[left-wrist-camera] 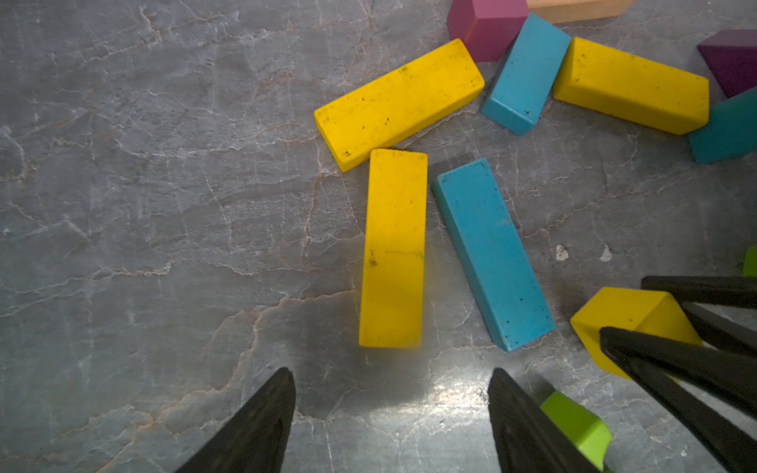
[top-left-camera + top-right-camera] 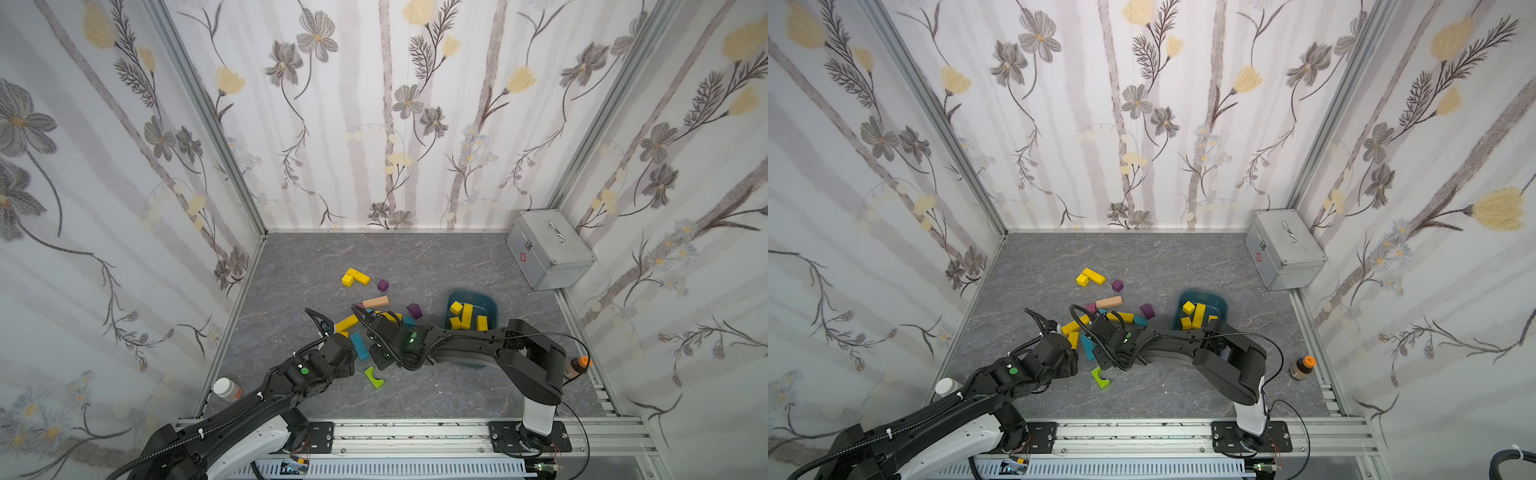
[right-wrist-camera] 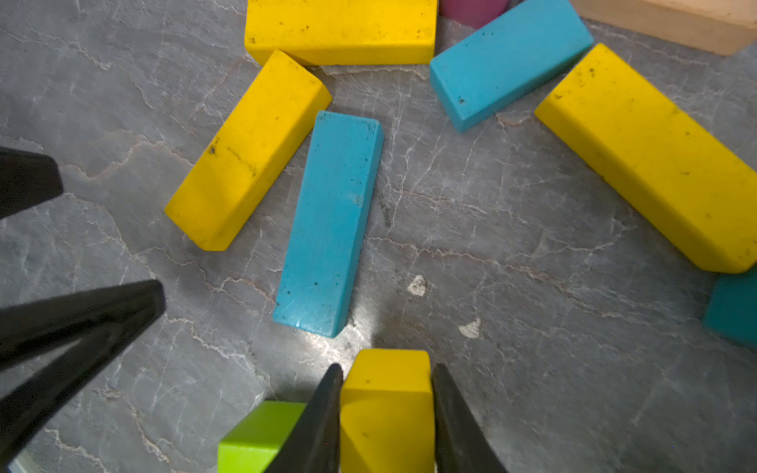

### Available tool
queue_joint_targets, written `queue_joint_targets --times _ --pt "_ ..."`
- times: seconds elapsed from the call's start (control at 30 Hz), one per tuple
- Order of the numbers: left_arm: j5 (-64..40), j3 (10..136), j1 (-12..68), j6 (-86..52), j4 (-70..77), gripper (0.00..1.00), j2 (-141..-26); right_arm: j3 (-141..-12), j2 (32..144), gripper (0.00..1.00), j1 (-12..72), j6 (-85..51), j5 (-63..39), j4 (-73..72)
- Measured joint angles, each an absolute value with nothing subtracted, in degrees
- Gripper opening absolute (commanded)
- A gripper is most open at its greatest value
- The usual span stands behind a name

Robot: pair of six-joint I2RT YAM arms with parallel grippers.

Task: Pick out the yellow building blocks
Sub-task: Pick up the building block from the center of the board.

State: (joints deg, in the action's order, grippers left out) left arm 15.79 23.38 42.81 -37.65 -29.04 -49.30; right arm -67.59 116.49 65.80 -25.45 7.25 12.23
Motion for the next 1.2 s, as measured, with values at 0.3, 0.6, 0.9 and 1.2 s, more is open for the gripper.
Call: queue_joint_targets --times 0.3,0.6,0.9,1.2 --pt "16.36 27.03 42.74 -36.07 -26.26 0.76 -51.37 -67.57 111.22 0.29 65.60 -25.54 10.57 13.15" --pt "14.61 31.88 42.70 -33.87 -19.68 0.75 -59.68 -63.02 104.99 0.29 63.86 -27.88 14.13 14.76" --pt "9.23 36.16 42.76 -33.36 -14.61 0.74 -66.13 -55.18 96.09 0.29 60.45 -32.36 15.84 14.57" --pt "2.02 43.90 45.39 -31.29 -9.34 0.73 -73.06 -47.57 87.79 0.30 54.19 -36.75 17.06 14.41"
